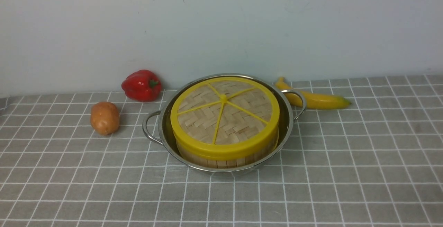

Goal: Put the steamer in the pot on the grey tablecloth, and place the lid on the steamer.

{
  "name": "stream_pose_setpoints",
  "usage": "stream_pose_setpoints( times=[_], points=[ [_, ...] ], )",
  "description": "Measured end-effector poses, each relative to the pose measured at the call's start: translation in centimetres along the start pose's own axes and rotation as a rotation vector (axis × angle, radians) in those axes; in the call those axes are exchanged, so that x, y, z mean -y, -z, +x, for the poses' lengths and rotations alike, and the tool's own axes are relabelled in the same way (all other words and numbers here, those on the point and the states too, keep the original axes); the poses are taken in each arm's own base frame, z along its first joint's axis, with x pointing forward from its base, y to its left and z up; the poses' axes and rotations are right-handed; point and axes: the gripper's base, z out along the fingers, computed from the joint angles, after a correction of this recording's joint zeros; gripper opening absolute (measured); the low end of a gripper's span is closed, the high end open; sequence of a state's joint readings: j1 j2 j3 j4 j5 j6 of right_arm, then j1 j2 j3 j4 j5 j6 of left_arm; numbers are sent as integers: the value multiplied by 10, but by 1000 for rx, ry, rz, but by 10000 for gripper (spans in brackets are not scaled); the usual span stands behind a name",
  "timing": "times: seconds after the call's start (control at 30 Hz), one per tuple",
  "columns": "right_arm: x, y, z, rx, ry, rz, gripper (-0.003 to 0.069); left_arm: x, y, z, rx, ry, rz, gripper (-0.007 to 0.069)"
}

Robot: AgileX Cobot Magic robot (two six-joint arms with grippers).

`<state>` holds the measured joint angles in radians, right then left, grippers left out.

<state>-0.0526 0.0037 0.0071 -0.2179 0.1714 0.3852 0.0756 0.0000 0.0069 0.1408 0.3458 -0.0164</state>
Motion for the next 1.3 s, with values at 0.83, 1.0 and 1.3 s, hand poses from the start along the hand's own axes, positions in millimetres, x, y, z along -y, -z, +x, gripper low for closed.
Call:
stream_pose_setpoints(
  times=[0.83, 1.0, 1.3],
  points=[
    [5, 1, 14, -152, -36, 57, 240, 0, 0, 0, 1, 0, 0, 243],
    [5, 1, 14, -152, -36, 57, 240, 0, 0, 0, 1, 0, 0, 243],
    [5, 1, 14, -152, -36, 57, 240, 0, 0, 0, 1, 0, 0, 243]
  ],
)
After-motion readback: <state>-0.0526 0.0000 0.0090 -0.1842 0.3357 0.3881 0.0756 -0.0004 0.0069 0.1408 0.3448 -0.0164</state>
